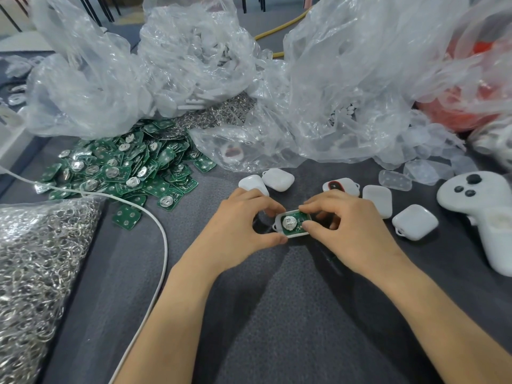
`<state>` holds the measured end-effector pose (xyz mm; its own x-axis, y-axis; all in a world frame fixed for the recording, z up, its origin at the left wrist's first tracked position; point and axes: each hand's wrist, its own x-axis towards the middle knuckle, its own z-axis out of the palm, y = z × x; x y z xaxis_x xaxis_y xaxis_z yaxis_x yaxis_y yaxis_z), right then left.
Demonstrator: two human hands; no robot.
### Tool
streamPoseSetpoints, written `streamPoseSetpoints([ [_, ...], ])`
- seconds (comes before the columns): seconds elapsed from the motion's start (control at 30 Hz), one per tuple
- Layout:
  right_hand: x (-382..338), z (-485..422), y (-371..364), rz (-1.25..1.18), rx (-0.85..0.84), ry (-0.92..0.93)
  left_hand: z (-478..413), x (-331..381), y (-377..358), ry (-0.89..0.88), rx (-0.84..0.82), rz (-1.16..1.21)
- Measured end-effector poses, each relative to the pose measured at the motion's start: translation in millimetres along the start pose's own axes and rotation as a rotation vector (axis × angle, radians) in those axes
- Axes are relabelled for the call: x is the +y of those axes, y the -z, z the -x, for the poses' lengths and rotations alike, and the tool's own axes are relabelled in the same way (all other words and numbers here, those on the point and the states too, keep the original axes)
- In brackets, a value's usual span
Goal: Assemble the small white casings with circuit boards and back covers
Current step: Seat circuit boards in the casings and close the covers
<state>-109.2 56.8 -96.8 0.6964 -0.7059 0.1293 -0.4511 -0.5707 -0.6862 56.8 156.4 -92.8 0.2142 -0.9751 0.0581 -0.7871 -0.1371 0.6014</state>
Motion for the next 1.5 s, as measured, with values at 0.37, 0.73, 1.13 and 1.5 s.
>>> streamPoseSetpoints([
  [0.37,-4,3,0,0.12,-0.031,0.027,-1,-1,-1,-0.012,-0.008,0.008],
  [0.73,-6,1,-2,0.056,0.021,0.053,0,3,-4,-0.008,-0.021,0.016],
  [1.13,-3,-4,-6,0.049,-0.05,0.105,0,1,-6,-0.031,0.004,0.026],
  [1.5,-2,-4,-3,0.063,-0.066,0.145,0,4,-5,-0.029,-0.007,0.034],
])
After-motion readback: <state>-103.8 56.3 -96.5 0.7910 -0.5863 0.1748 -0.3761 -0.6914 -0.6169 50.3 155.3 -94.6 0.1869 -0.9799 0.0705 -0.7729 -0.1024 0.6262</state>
